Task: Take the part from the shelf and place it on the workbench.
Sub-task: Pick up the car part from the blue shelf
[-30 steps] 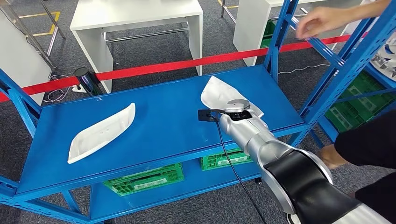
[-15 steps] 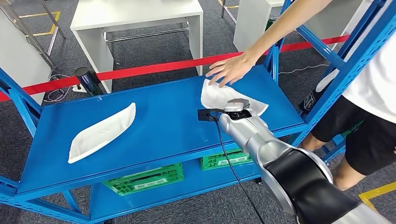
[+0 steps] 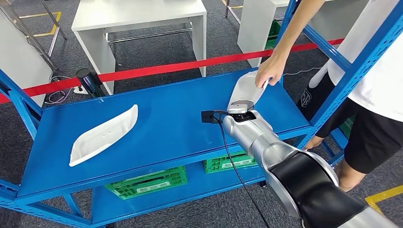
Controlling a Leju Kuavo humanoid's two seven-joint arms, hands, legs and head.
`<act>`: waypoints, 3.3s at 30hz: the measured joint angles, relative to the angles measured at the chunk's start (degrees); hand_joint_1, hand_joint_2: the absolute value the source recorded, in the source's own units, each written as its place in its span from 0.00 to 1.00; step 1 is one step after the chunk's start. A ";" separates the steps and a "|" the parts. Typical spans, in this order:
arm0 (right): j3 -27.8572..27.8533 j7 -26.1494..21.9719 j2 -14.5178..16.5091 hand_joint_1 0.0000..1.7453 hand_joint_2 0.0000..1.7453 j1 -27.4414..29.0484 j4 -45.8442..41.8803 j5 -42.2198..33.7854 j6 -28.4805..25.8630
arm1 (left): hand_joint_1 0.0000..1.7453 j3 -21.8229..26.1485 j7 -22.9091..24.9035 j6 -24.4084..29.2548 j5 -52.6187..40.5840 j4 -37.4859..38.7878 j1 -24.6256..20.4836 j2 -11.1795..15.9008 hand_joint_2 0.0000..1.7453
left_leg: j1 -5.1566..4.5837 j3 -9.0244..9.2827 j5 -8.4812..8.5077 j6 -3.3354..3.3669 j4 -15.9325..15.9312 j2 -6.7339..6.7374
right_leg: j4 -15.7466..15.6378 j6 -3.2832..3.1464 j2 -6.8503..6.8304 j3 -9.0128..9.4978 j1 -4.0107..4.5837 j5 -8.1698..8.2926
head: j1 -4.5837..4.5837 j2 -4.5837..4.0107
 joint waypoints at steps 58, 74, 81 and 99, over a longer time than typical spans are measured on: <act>0.35 0.15 0.94 0.00 1.00 -0.29 0.00 -0.69 0.92 | 0.00 0.00 0.79 0.00 0.16 0.00 -0.07 -0.02 0.00 | -0.01 0.01 -0.01 0.01 0.01 -0.02 | 0.00 0.02 -0.03 0.01 -0.01 -0.02 | 0.00 0.00; 0.50 0.15 0.92 0.00 1.00 -0.29 0.07 -1.02 0.89 | 0.00 -0.04 0.90 0.00 -0.33 0.00 -0.24 -0.02 0.00 | -0.01 0.01 -0.01 0.01 0.01 -0.01 | 0.00 0.02 -0.03 0.00 -0.01 -0.02 | 0.00 0.00; 0.50 0.37 0.93 0.00 1.00 -0.28 0.09 -1.09 0.87 | 0.00 -0.04 1.36 0.00 -0.36 0.00 -0.34 -0.02 0.00 | -0.01 0.01 -0.01 0.01 0.01 -0.01 | 0.00 0.02 -0.03 0.01 -0.01 -0.02 | 0.00 0.00; 0.50 -0.02 0.93 0.00 1.00 -0.23 0.09 -1.42 0.58 | 0.00 -0.04 1.07 0.00 -0.33 0.00 -0.45 -0.01 0.00 | -0.01 0.01 -0.01 0.01 0.01 -0.01 | 0.00 0.02 -0.03 0.01 -0.01 -0.02 | 0.00 0.00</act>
